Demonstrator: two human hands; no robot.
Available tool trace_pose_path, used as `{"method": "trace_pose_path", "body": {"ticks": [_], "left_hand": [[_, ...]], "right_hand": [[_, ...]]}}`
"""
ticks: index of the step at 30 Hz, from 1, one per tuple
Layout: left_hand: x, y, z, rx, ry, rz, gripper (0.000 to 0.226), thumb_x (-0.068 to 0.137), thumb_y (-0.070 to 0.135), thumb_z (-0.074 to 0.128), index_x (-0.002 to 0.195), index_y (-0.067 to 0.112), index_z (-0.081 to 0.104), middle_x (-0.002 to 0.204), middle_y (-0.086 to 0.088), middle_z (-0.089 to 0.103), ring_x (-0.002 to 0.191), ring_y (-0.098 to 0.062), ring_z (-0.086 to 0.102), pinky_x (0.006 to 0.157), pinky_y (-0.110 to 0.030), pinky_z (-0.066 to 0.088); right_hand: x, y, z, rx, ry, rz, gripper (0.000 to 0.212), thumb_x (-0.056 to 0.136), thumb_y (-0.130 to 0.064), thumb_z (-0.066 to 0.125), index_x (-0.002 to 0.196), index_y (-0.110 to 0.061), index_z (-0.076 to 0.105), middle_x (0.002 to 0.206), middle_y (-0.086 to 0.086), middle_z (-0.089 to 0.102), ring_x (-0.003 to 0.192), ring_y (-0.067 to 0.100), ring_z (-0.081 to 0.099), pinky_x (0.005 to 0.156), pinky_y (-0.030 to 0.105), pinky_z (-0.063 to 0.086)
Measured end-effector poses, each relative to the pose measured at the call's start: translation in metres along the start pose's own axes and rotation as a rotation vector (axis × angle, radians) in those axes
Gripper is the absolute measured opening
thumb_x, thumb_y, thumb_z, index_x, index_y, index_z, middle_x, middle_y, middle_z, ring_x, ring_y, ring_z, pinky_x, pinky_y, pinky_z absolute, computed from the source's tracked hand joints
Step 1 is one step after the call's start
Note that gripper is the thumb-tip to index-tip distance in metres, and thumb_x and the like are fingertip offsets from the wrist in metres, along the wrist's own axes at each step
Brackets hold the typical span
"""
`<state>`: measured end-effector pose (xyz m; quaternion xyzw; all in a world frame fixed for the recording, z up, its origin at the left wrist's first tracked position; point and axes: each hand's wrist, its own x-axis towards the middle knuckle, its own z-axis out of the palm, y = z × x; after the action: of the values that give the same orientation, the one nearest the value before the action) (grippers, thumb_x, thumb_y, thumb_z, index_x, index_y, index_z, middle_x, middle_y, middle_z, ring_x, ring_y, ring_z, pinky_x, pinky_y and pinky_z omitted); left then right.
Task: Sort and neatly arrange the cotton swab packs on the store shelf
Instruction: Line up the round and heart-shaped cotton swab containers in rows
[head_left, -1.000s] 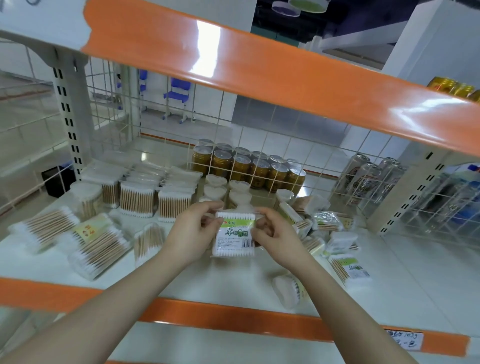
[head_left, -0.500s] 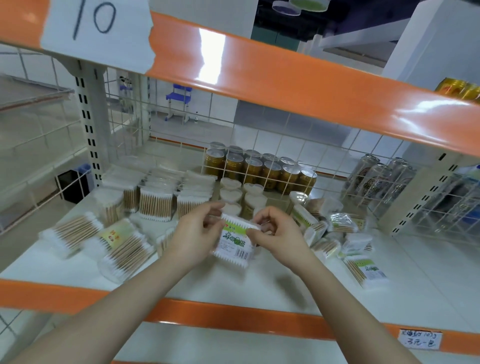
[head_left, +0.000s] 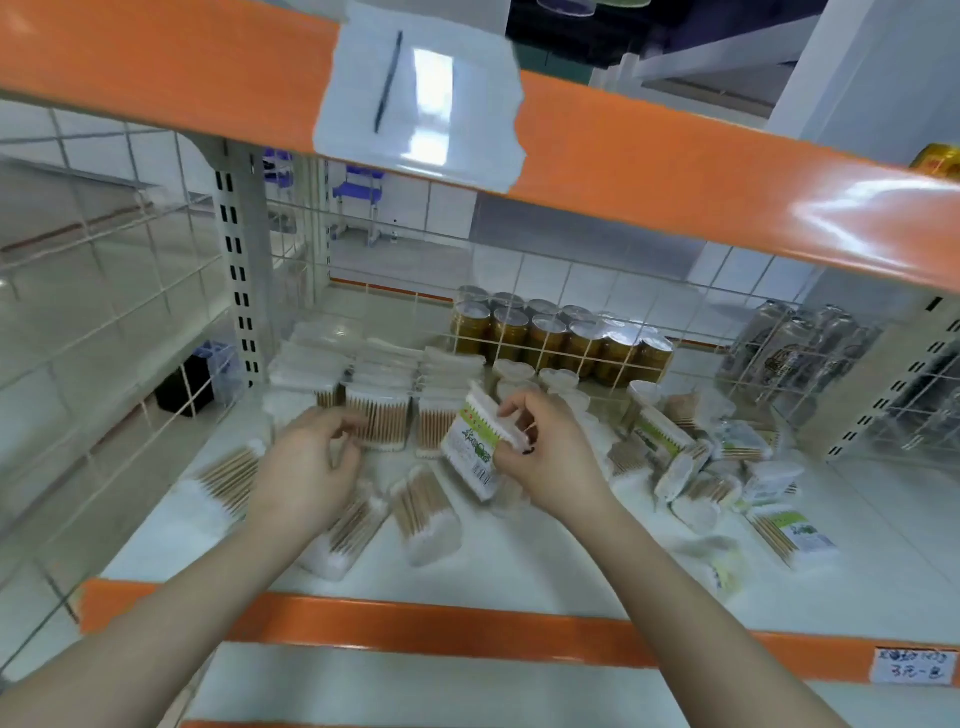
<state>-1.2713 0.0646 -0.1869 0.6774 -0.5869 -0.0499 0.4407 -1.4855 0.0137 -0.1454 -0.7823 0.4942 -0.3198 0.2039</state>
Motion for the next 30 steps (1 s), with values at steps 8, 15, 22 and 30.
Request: {"method": "trace_pose_path", "body": {"ticks": [8, 15, 22, 30], "left_hand": [[0.014, -0.024, -0.016, 0.156, -0.016, 0.151, 0.03, 0.07, 0.015, 0.048, 0.09, 0.008, 0.071, 0.085, -0.011, 0.067, 0.079, -0.033, 0.062, 0.069, -0.037, 0.047], [0.021, -0.033, -0.018, 0.19, -0.037, 0.192, 0.031, 0.07, 0.016, 0.048, 0.088, 0.008, 0.071, 0.084, -0.011, 0.068, 0.077, -0.032, 0.062, 0.068, -0.037, 0.047], [0.025, -0.033, -0.011, 0.219, -0.06, 0.207, 0.033, 0.073, 0.022, 0.043, 0.086, 0.009, 0.071, 0.082, -0.009, 0.067, 0.073, -0.031, 0.061, 0.064, -0.037, 0.047], [0.033, -0.044, -0.011, 0.334, -0.095, 0.19, 0.025, 0.068, 0.018, 0.052, 0.083, 0.013, 0.071, 0.082, -0.006, 0.067, 0.076, -0.031, 0.061, 0.068, -0.036, 0.047]], "right_hand": [[0.014, -0.02, 0.036, -0.129, -0.002, -0.022, 0.03, 0.086, -0.018, 0.059, 0.116, -0.021, 0.056, 0.106, -0.002, 0.035, 0.072, 0.002, 0.039, 0.065, 0.011, 0.034], [0.012, -0.024, 0.032, -0.164, -0.111, -0.069, 0.041, 0.084, -0.014, 0.063, 0.124, -0.017, 0.057, 0.113, -0.002, 0.041, 0.09, 0.004, 0.04, 0.069, -0.004, 0.028], [0.018, -0.022, 0.032, -0.29, -0.13, -0.153, 0.039, 0.086, -0.007, 0.057, 0.123, -0.017, 0.058, 0.12, 0.003, 0.05, 0.109, 0.015, 0.047, 0.083, 0.007, 0.027], [0.04, -0.029, 0.028, -0.434, -0.227, -0.216, 0.034, 0.089, -0.02, 0.058, 0.123, -0.019, 0.056, 0.121, -0.002, 0.053, 0.11, 0.014, 0.047, 0.089, 0.023, 0.035]]}}
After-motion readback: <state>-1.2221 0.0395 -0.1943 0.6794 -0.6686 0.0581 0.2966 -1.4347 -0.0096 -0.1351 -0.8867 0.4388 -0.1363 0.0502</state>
